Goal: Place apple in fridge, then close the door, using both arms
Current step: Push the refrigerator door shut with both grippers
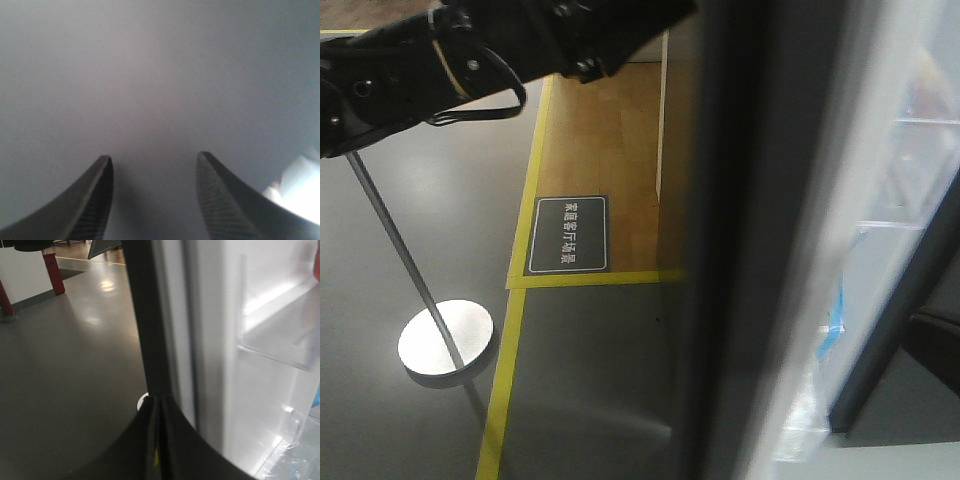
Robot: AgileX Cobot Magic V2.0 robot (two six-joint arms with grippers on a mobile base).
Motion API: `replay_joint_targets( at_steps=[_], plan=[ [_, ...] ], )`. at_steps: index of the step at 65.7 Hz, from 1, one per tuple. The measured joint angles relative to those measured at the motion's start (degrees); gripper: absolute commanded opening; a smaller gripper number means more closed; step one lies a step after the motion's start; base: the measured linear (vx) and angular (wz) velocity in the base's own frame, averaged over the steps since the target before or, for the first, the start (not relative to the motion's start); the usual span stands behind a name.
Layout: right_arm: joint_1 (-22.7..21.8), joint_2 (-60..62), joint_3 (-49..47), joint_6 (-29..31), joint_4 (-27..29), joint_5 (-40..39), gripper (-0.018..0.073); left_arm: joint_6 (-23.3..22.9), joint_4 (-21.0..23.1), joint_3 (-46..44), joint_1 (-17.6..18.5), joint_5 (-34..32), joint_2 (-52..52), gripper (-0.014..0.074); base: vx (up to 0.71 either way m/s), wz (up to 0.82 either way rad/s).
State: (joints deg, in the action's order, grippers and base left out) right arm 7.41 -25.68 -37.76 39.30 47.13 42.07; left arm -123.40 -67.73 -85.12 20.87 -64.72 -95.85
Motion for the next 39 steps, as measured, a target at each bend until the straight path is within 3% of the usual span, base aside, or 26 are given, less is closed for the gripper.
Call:
replay_joint_targets(
  at_steps=[13,30,39],
  plan=[
    [0.00,0.00,0.00,0.21,0.83,-4.90,0.0125,0.00,-8.43,-4.99,-2.27,-0.35,0.00,0.0377,0.00,0.00],
    [0.00,-1.15,-1.12,1.84,1.43,-19.35,0.0530,0.00,-19.86,-10.14,-10.57,-0.42,0.18,0.0377,0.00,0.00],
    [0.00,-6.13,-6.15,2.30,1.41,-24.38,0.0614,0.00,-21.43,-10.25,-15.29,-0.14,1.11,0.0375,0.00,0.00]
  ],
)
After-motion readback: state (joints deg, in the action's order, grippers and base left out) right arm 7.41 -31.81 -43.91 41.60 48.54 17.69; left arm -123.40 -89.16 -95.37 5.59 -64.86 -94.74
